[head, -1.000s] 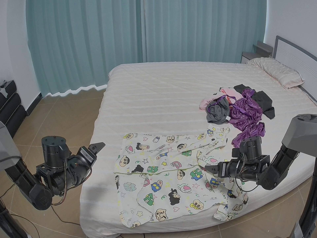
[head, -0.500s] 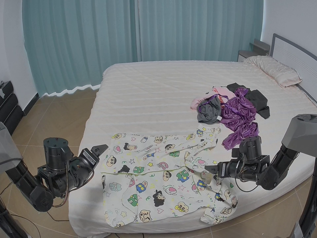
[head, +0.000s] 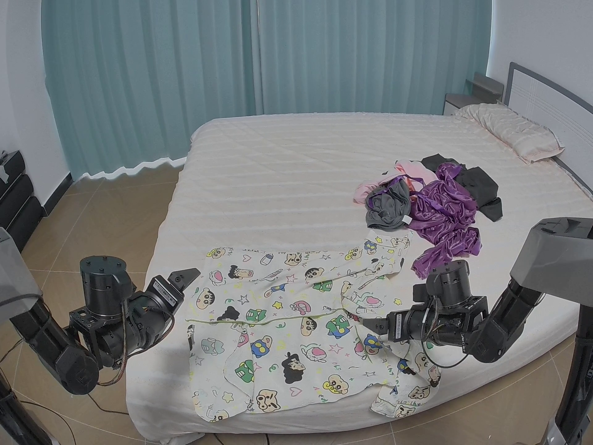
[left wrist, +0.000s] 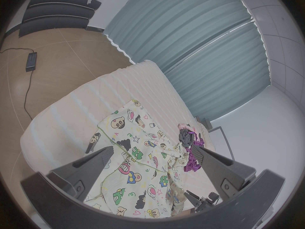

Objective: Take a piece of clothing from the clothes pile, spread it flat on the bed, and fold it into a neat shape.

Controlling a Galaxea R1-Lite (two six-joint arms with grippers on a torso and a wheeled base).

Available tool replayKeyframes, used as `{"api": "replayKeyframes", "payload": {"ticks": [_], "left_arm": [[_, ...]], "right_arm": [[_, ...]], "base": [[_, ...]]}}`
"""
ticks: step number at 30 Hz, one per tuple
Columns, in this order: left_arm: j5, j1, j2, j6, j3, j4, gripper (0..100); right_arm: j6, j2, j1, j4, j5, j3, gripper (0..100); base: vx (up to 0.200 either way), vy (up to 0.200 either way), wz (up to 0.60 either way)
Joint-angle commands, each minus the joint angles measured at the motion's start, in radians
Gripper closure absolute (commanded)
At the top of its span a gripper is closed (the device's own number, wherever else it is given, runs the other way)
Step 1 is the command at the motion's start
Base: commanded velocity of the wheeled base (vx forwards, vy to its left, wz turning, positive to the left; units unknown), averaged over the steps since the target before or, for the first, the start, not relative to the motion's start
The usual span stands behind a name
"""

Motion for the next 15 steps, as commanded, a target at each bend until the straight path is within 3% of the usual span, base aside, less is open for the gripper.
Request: {"api": "replayKeyframes", "payload": {"ticks": [1,7,8,15], "left_arm": [[0.000,0.001,0.003,0.000,-0.001,0.000,0],[-0.001,0.006,0.005,0.000,-0.004,0.000,0],[0.000,0.006,0.006,0.000,-0.004,0.000,0],[-0.001,0.006,0.008,0.000,-0.002,0.000,0]], "right_arm": [[-0.009,0.056,0.009,0.004,-0.014,-0.038,0],[-0.048,0.096,-0.009,0.054,-0.017,-0.057,0],[-0.048,0.098,-0.012,0.056,-0.020,-0.061,100],[-0.034,0.055,-0.048,0.044,-0.049,-0.064,100]], "base": [[0.000,0.000,0.00],[0.000,0.000,0.00],[0.000,0.000,0.00],[0.000,0.000,0.00]]}}
